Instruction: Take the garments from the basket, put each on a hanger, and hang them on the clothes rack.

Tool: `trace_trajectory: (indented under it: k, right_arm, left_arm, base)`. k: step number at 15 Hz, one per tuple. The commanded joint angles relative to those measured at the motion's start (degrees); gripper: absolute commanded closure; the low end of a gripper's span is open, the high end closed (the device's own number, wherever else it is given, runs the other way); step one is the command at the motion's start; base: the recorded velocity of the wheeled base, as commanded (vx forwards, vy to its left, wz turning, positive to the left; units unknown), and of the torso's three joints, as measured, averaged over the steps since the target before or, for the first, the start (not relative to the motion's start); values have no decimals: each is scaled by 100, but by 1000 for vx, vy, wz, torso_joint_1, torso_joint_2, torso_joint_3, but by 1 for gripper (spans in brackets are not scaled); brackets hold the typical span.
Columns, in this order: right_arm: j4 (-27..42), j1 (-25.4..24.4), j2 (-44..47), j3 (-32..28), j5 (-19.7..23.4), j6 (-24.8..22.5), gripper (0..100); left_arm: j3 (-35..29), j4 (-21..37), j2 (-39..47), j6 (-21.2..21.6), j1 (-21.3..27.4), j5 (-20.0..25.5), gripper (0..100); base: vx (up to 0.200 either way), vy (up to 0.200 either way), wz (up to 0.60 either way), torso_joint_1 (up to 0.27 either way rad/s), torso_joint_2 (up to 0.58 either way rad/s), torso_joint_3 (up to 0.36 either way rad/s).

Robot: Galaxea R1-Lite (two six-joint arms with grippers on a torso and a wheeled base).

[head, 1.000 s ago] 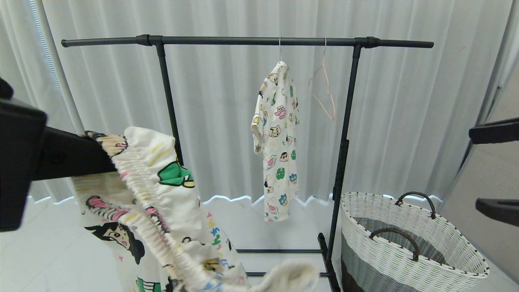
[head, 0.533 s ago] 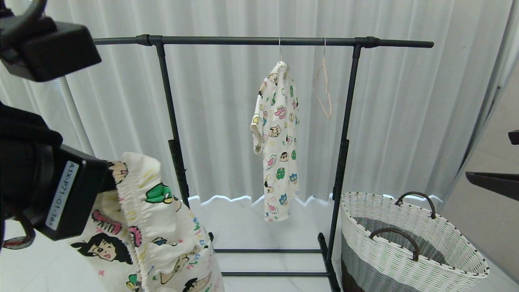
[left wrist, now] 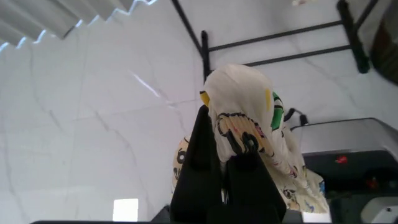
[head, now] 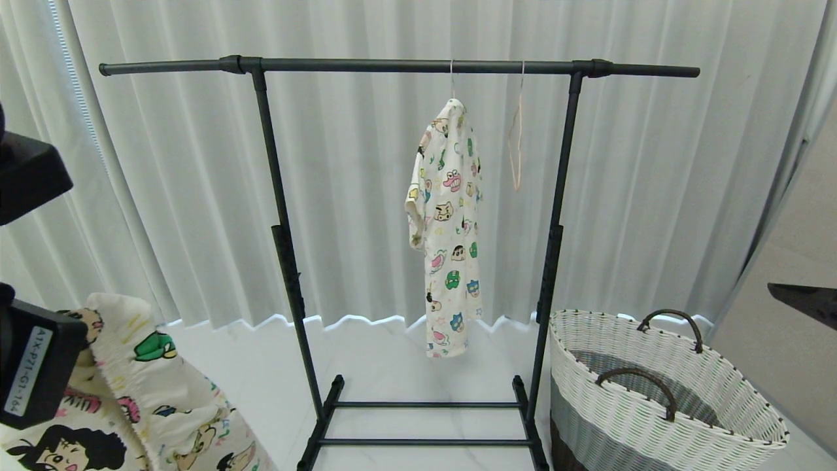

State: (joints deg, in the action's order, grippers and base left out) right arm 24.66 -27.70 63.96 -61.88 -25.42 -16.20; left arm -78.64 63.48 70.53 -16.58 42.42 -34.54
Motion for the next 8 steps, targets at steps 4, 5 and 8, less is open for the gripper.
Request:
trace_trajectory:
  k: [4,5,8]
  right_arm:
    - [-32,36,11,88,-7,-67,0]
    - [-32,36,2,88,-7,-59,0]
    - [-243,28,28,132,2,-67,0]
  left_arm:
    - [130,-2,-180,-3,-15,-62,100]
    - [139,-2,-180,-3,-15,-62,100]
    - [139,-2,-180,-3,-6,-62,100]
  base:
    - [0,200,0,2,1,4]
    - [0,200,0,7,7,2]
    - [0,200,0,-1,1,4]
